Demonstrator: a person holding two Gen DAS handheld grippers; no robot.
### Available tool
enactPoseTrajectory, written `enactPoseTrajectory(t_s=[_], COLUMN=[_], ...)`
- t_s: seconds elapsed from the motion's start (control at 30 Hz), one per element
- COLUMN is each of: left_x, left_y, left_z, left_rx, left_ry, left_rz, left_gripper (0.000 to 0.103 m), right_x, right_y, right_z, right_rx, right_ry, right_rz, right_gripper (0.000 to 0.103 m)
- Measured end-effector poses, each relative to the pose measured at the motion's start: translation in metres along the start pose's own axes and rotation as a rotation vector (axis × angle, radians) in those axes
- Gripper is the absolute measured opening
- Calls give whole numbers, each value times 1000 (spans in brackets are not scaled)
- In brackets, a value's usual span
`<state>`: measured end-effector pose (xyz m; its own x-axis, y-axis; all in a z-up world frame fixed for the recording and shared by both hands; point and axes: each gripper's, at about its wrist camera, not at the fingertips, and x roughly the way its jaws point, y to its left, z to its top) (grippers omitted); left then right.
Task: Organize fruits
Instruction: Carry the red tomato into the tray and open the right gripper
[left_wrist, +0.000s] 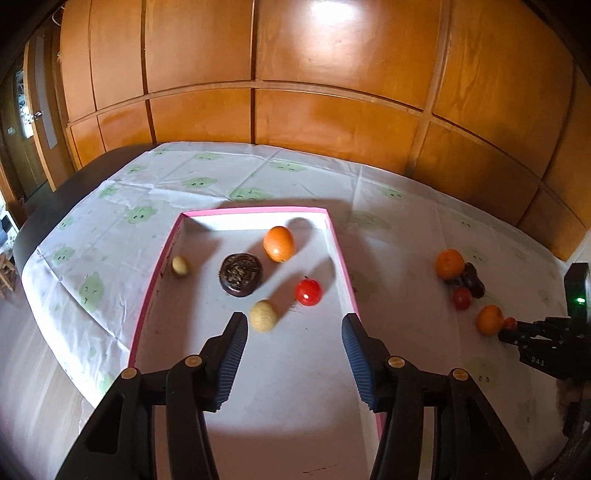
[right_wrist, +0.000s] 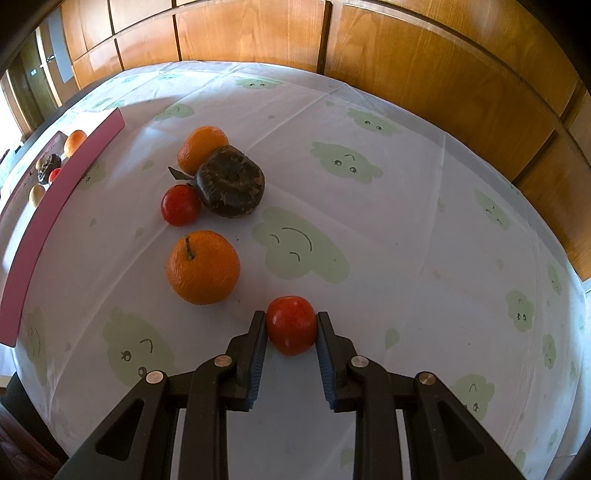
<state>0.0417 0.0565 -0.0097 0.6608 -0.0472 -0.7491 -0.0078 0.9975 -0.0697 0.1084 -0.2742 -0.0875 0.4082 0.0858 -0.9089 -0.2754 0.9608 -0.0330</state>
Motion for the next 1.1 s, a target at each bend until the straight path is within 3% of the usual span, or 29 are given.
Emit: enactPoseTrajectory(t_s=[0.5,0.83,1.1], left_x=[-6,-5,-7], left_y=[6,20,30], left_z=[-6,-11,-13], left_rx=[5,-18,-30], left_ry=[-15,-26,-44], left_rz=[9,25,42], left_gripper=[54,55,56], right_x=[0,-5,-25], right_y=[0,8,23], right_z=[-4,-8,-17], right_rx=[8,4,38], right_ry=[9,90,62], right_rz=[-2,-31,21], right_gripper=[26,26,26])
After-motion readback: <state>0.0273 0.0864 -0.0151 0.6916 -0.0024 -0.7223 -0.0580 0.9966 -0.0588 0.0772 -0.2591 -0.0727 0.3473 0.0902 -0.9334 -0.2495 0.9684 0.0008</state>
